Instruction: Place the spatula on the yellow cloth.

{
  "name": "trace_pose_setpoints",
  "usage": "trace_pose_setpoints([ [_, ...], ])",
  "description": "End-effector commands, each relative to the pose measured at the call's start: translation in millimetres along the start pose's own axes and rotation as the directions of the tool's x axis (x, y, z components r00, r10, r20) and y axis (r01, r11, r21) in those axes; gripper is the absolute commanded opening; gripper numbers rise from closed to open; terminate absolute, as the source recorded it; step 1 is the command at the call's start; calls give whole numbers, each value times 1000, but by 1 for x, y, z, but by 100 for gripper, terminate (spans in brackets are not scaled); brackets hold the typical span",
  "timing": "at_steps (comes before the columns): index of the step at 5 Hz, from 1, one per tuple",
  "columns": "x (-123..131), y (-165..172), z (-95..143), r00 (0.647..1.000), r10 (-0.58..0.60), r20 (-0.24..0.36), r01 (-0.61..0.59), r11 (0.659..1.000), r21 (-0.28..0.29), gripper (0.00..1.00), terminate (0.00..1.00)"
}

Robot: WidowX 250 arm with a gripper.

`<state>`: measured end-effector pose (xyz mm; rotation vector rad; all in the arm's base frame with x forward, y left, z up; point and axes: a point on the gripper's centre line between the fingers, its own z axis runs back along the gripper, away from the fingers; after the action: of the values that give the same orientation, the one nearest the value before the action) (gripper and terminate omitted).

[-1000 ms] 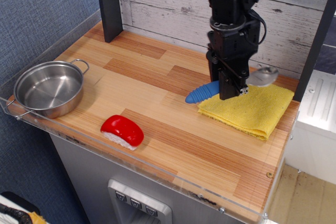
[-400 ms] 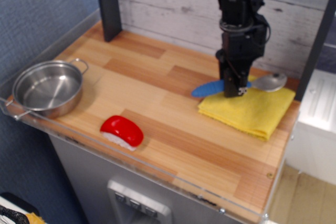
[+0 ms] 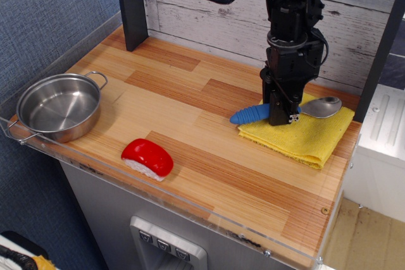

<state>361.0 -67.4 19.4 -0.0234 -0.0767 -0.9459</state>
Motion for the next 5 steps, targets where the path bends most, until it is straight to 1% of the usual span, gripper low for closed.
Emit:
trace_pose_setpoints([
  [1, 6, -7, 23, 998, 47, 41, -49, 998, 46, 100, 0],
  [2, 5, -8, 33, 994, 82, 75, -87, 995, 55, 100, 0],
  [3, 2, -9, 50, 994, 86, 69, -90, 994, 64, 100, 0],
  [4, -1, -14, 69, 991, 122, 46, -125, 989, 81, 100, 0],
  [5, -8, -33, 87, 990, 129, 52, -129, 992, -4, 100, 0],
])
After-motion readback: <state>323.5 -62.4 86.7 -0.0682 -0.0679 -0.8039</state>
